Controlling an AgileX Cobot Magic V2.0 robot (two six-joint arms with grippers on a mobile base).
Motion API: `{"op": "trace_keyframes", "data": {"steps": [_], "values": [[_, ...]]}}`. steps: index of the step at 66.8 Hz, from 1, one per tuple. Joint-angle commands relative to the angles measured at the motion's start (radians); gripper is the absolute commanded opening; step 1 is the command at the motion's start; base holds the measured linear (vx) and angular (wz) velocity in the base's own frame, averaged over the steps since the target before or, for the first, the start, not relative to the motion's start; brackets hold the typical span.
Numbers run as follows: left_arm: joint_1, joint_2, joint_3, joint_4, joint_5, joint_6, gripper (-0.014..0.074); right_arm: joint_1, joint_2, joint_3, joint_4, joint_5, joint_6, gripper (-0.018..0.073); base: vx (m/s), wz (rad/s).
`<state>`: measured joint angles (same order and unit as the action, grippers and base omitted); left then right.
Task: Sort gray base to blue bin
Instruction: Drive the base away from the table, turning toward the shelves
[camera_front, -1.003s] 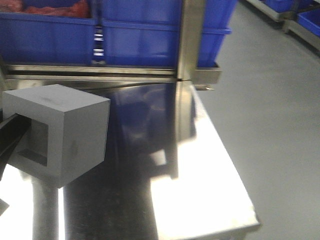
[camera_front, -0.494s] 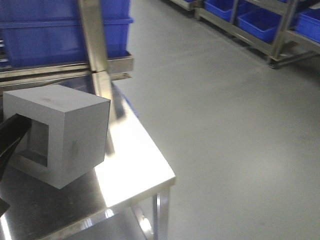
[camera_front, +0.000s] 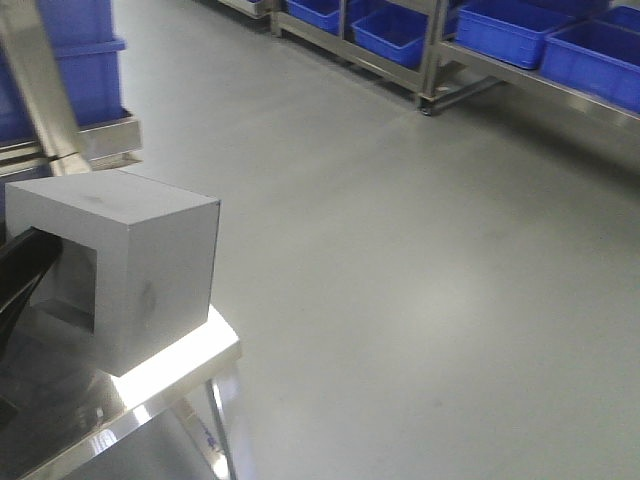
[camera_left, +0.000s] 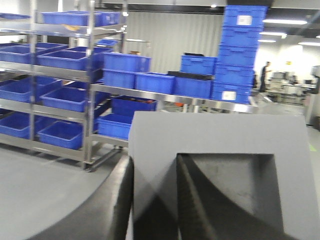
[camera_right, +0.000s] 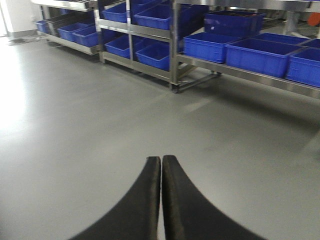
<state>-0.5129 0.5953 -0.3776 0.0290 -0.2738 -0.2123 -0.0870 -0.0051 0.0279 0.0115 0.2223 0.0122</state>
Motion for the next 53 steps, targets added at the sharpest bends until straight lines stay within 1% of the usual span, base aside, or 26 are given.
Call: {"op": "trace_keyframes", "data": {"steps": [1,18,53], "values": [[-0.004,-0.003,-0.031,-0.013,-0.108,-0.013,0.0003,-0.004,0.019,0.002,-0.004,-0.072,-0.012,-0.0005,0.02,-0.38],[-0.004,-0.003,-0.031,-0.013,-0.108,-0.013,0.0003,-0.004,0.019,0.002,-0.004,-0.072,-0.012,-0.0005,0.06,-0.46],[-0.004,-0.003,-0.031,-0.013,-0.108,-0.013,0.0003,-0.004,0.019,0.002,-0.004,-0.072,-0.012,-0.0005,0.13,-0.55]]}}
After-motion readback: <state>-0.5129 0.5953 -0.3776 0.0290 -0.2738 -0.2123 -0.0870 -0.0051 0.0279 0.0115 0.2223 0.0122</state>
